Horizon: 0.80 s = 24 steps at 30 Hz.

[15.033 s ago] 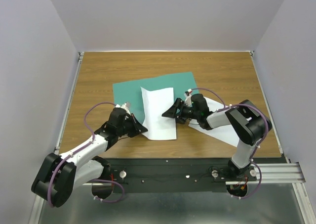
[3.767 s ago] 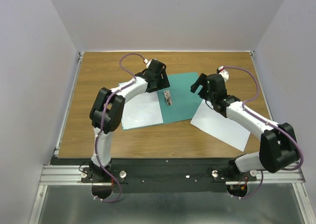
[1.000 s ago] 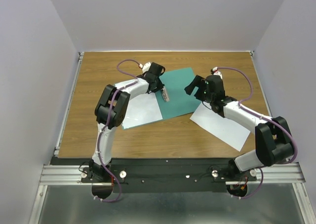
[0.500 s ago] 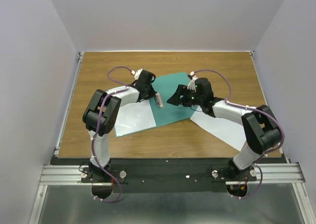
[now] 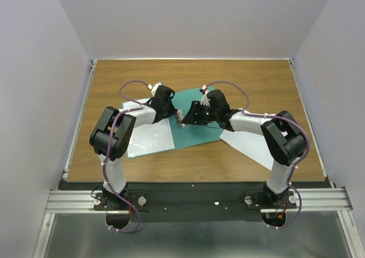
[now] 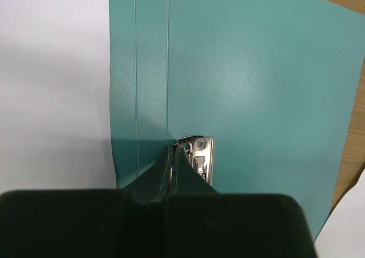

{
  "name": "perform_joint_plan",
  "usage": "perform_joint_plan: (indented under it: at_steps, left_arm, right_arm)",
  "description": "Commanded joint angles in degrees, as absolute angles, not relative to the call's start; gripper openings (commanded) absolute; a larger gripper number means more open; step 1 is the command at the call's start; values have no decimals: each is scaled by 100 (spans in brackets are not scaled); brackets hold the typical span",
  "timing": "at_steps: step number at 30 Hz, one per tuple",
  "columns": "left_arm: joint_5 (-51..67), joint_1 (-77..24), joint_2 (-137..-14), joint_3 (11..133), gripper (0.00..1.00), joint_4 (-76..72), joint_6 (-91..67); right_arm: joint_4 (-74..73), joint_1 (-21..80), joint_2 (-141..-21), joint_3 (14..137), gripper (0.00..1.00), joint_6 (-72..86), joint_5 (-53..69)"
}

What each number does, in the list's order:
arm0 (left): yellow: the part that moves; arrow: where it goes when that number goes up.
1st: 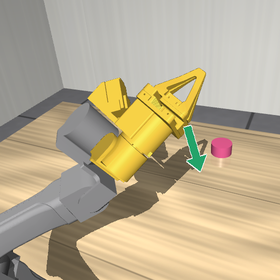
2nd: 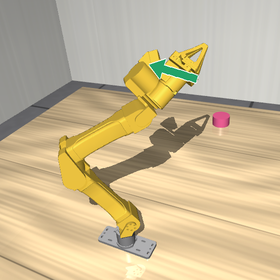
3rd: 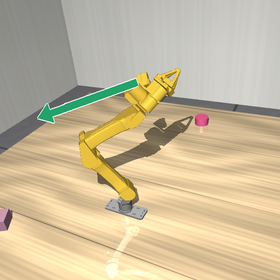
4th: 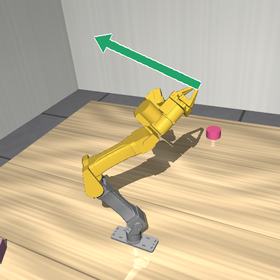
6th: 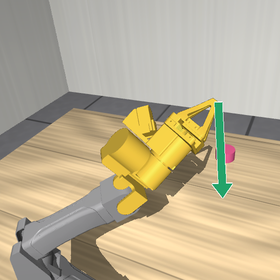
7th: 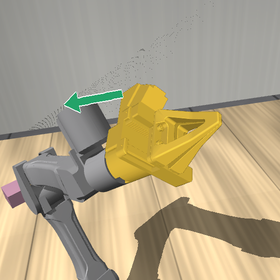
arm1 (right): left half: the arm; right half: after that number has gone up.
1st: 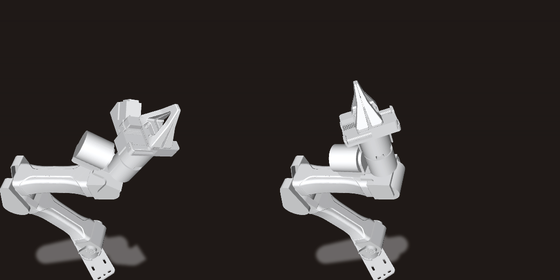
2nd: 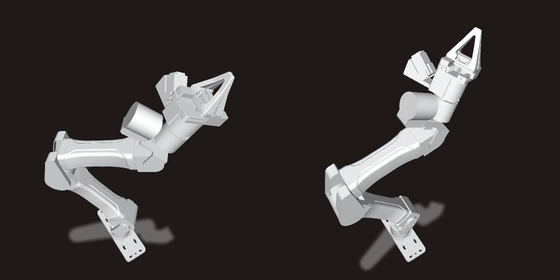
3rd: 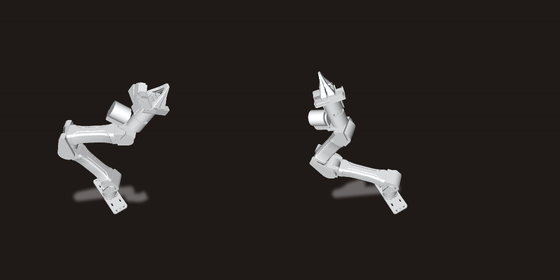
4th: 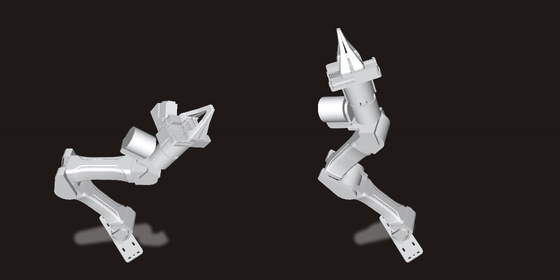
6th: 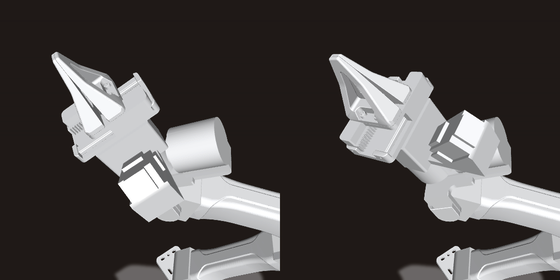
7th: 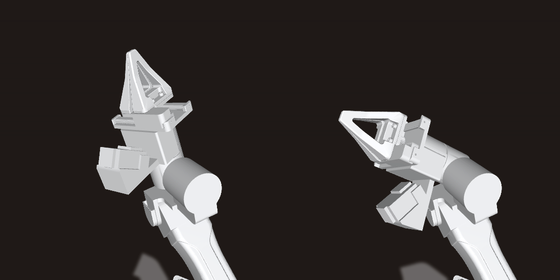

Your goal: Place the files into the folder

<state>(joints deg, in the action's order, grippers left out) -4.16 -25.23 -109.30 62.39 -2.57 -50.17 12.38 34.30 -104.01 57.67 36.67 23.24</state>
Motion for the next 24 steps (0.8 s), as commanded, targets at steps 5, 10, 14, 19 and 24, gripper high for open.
perform_joint_plan:
  at_steps: [5,10,14,19,24]
  left_arm:
    - [-387,-2470,-10907,5783,0,343,-5018]
    - [-343,-2470,-10916,5836,0,343,-5045]
    - [-360,-2470,-10890,5862,0,360,-5062]
    - [-334,-2470,-10863,5862,0,360,-5071]
    - [-325,-2470,-10854,5827,0,317,-5080]
  right_arm:
    - [1037,3647,-10889,6143,48,4025,2145]
    - [993,3709,-11118,6319,40,4131,2118]
    - [888,3753,-11206,6372,39,4175,1935]
    - [835,3771,-11320,6451,35,4184,1828]
    - [835,3806,-11443,6556,29,4254,1802]
